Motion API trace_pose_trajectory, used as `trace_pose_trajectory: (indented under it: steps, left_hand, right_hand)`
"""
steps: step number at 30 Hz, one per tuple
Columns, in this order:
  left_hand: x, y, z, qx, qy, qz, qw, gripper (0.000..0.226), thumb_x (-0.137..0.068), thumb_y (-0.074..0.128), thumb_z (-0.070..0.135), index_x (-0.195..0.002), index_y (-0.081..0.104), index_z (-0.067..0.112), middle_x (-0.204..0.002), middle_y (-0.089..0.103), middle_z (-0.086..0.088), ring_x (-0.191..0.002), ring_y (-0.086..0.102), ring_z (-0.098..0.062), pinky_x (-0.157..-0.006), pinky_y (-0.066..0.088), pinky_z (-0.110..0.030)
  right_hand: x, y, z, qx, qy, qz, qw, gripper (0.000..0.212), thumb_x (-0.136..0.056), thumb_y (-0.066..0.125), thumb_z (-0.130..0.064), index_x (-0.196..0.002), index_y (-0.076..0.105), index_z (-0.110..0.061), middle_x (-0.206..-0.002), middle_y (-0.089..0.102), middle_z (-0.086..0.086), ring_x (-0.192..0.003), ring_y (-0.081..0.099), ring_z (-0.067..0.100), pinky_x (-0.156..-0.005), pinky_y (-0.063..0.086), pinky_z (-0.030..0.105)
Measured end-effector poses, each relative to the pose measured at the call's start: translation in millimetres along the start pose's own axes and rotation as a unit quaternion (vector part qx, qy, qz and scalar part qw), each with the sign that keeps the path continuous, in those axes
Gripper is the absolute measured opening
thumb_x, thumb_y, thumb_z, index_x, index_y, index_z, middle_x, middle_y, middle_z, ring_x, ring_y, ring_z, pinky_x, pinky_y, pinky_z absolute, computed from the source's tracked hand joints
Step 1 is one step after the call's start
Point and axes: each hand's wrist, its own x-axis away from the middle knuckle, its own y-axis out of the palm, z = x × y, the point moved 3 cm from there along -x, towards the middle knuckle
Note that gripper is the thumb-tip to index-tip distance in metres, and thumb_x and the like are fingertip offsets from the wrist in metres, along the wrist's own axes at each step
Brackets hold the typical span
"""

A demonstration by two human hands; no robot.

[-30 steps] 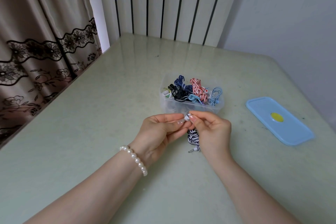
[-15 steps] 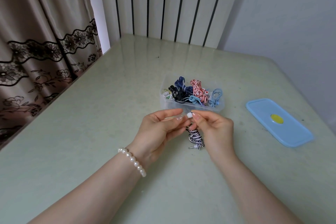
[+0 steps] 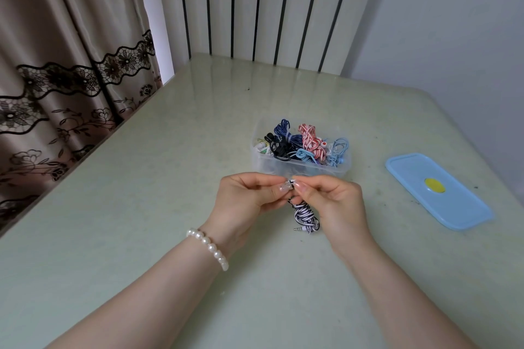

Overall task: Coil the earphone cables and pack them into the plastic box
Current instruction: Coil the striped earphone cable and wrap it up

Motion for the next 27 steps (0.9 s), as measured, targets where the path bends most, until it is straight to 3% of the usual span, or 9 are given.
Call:
trace_pose_trajectory:
  steps: [7,11,14,16,21,27]
  left_hand:
    - [-6.5,-10.0,11.9,-0.146,-0.007,-0.056,0.988,0.015,-0.069,0.067,-0.013,-0.074,0.067,0.001,-0.063,0.070,-0.007,-0.057,0.068,-0.015,-0.064,0.058,-0.024]
    - [-10.4,-22.7,21.1,-0.223,-0.004,-0.061,0.973,0.016,-0.068,0.069,-0.013,-0.076,0.068,0.000,-0.063,0.070,-0.004,-0.056,0.066,-0.012,-0.065,0.057,-0.022]
    - [-14.8,-34.9,27.2,-0.283,0.001,-0.048,0.958,0.020,-0.067,0.072,-0.013,-0.077,0.069,0.004,-0.071,0.070,-0.006,-0.061,0.065,-0.014,-0.068,0.057,-0.022]
    - [-17.2,-40.4,28.9,-0.298,-0.006,-0.045,0.954,0.021,-0.067,0.070,-0.014,-0.078,0.069,0.004,-0.073,0.068,-0.008,-0.060,0.064,-0.013,-0.068,0.056,-0.022]
    - [-21.3,-43.8,25.0,-0.275,-0.013,-0.044,0.960,0.015,-0.072,0.068,-0.013,-0.079,0.067,0.000,-0.069,0.067,-0.007,-0.057,0.064,-0.010,-0.066,0.056,-0.022]
    - [-26.1,-44.4,17.4,-0.375,-0.010,-0.041,0.926,0.020,-0.070,0.071,-0.011,-0.076,0.069,0.009,-0.065,0.063,-0.001,-0.049,0.055,-0.001,-0.053,0.048,-0.013]
  right_hand:
    - [-4.2,-2.5,-0.7,0.058,0.021,-0.105,0.993,0.030,-0.083,0.054,0.006,-0.089,0.068,-0.020,-0.069,0.070,-0.017,-0.072,0.064,-0.003,-0.072,0.047,0.009]
    - [-6.4,-6.2,3.7,0.048,0.018,-0.044,0.998,0.029,-0.083,0.056,0.008,-0.101,0.064,-0.012,-0.076,0.070,-0.006,-0.070,0.064,-0.004,-0.069,0.046,0.009]
    - [-10.0,-15.9,13.1,0.237,-0.037,0.033,0.970,0.019,-0.081,0.064,0.000,-0.092,0.072,-0.013,-0.081,0.068,0.001,-0.065,0.060,0.003,-0.067,0.044,0.012]
    - [-9.5,-14.7,20.1,0.334,-0.065,0.020,0.940,0.014,-0.080,0.066,-0.006,-0.091,0.073,-0.011,-0.082,0.066,0.001,-0.065,0.056,0.009,-0.069,0.043,0.018]
    - [-5.0,-1.2,17.4,0.360,-0.146,0.000,0.921,0.015,-0.074,0.063,-0.013,-0.085,0.073,-0.012,-0.086,0.064,0.003,-0.079,0.058,0.016,-0.077,0.045,0.025]
    - [-11.4,-6.4,23.0,0.399,-0.081,-0.010,0.913,0.014,-0.085,0.060,-0.012,-0.094,0.071,-0.010,-0.086,0.064,0.009,-0.081,0.058,0.026,-0.075,0.045,0.031]
